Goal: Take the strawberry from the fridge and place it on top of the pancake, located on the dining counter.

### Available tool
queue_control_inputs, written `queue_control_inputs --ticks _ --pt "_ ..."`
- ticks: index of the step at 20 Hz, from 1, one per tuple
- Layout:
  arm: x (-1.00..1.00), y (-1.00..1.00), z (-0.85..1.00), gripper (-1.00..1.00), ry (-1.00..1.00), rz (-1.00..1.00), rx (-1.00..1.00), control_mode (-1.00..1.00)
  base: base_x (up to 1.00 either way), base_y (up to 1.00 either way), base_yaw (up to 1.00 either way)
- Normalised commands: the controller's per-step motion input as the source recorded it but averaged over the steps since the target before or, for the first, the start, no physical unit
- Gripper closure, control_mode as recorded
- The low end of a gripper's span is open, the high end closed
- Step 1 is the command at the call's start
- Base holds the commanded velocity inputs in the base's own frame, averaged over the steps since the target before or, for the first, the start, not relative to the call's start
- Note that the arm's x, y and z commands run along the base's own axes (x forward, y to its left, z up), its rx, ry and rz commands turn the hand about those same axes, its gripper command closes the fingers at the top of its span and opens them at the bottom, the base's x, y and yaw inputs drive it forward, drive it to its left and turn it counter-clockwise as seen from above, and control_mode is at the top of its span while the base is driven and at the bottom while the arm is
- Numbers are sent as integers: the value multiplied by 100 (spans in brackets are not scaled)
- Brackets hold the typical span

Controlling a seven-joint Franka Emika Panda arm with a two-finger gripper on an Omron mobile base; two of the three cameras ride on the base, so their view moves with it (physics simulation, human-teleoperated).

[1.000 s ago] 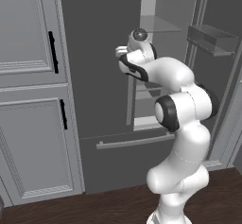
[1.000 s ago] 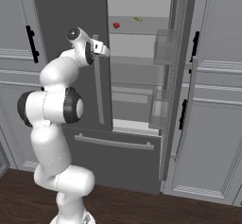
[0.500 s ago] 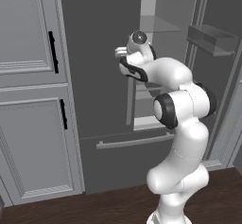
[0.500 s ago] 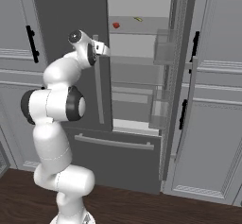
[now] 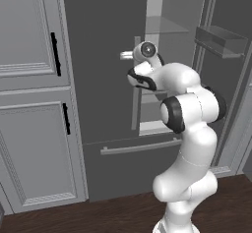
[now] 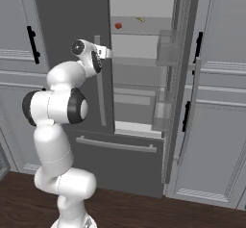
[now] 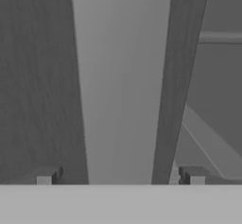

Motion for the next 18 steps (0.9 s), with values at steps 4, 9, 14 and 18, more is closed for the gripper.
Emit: queue_control_inputs --ticks 4,9,14,18 --pt "15 0 0 100 0 0 0 -100 0 0 0" --pt "-18 0 0 100 2 -11 0 -100 0 0 0" --pt "-52 13 -2 100 0 -33 0 -100 0 0 0" --pt "-72 24 -8 100 0 -33 0 -100 0 0 0"
